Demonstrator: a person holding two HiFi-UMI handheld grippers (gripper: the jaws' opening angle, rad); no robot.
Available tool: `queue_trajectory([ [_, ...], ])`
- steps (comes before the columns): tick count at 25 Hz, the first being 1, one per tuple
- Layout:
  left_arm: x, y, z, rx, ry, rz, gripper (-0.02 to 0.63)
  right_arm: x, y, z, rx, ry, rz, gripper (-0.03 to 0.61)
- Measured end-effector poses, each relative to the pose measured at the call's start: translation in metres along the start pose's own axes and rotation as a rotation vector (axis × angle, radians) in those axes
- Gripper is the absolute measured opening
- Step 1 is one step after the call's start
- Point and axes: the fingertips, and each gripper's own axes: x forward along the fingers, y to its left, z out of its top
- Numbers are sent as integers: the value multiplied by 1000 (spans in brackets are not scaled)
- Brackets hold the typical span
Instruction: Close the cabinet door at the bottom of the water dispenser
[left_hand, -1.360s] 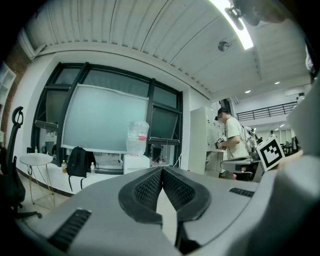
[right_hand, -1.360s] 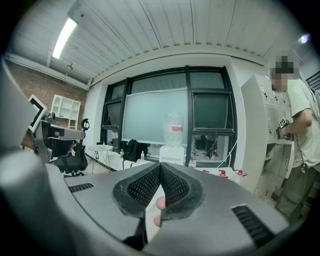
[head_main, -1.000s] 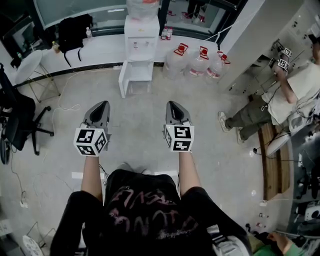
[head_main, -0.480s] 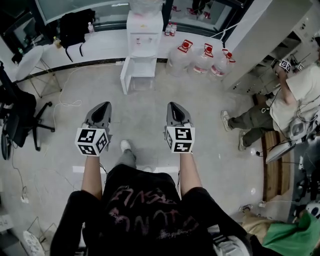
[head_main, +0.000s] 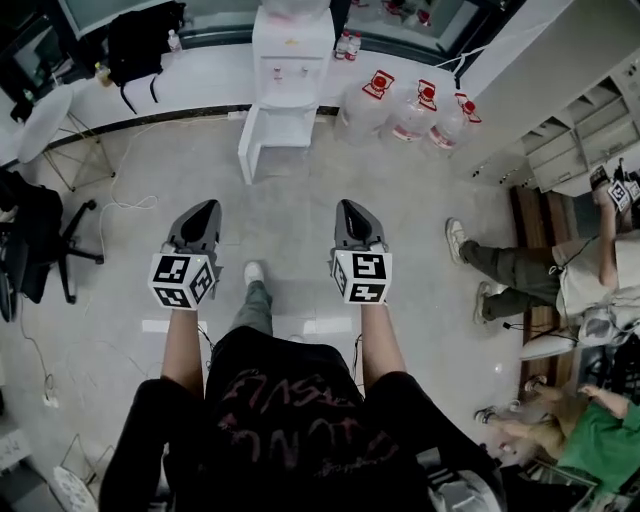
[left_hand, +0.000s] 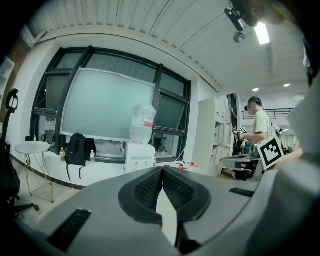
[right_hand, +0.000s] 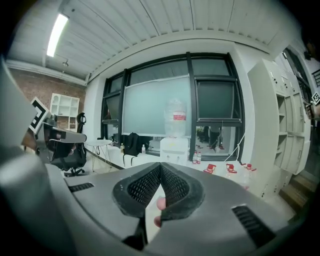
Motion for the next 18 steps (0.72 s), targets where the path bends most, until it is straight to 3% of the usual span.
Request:
queue_trajectory([
  [10,105,101,-2,-25,95,-37,15,142,-4,21,18,44,-33,14],
  [18,176,155,-6,-19,158,-99,15,209,-23,19,49,87,-105,14],
])
